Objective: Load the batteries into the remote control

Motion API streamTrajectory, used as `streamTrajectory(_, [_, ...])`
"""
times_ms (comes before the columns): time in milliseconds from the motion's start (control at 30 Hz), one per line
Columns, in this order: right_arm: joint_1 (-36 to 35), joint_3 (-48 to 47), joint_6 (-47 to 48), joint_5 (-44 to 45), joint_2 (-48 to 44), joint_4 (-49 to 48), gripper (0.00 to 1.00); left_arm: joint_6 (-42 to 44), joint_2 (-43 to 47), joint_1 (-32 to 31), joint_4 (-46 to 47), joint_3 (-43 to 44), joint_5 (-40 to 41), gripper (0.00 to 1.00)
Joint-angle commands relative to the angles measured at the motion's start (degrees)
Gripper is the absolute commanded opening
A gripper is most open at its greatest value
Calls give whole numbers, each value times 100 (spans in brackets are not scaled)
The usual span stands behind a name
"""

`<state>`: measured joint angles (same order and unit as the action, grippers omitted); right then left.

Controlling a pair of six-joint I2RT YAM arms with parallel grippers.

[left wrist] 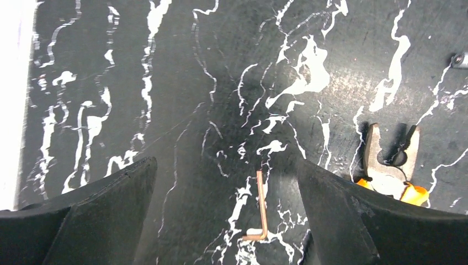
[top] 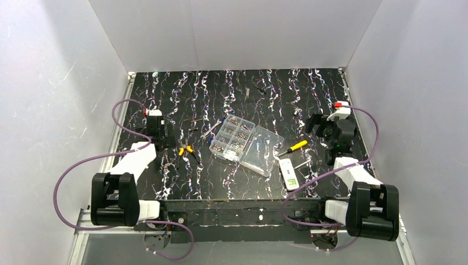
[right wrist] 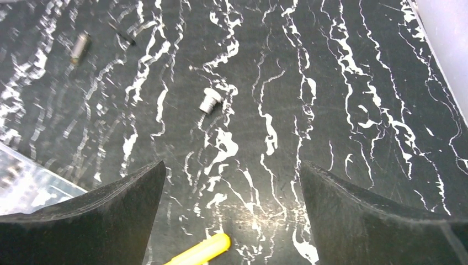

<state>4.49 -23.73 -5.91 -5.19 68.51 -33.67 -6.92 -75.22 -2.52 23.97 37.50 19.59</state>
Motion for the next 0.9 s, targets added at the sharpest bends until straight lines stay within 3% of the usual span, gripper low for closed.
streamTrajectory(0, [18, -326, -843, -67, -475, 740, 100, -436, 371, -5, -1886, 622, 568, 100])
streamTrajectory(100, [21, -864, -1702, 565, -728, 1850, 100, -838, 382, -5, -2786, 1209, 711, 99])
streamTrajectory(267, [22, -2110, -1781, 1365, -665, 4179, 100, -1083, 170, 4, -4025, 2236, -176, 100])
streamTrajectory(467, [24, -2197, -2383, 2265, -759, 4837, 100, -1474, 134, 5, -4501, 2888, -289, 100])
streamTrajectory(667, [21, -2357, -2308, 1133, -450, 5074, 87, -1523, 222, 4, -4623, 3049, -876, 100])
streamTrajectory(867, [-7, -1944, -2691, 485, -483, 4843, 85, -1993, 710, -227, -4507, 2666, -1420, 100])
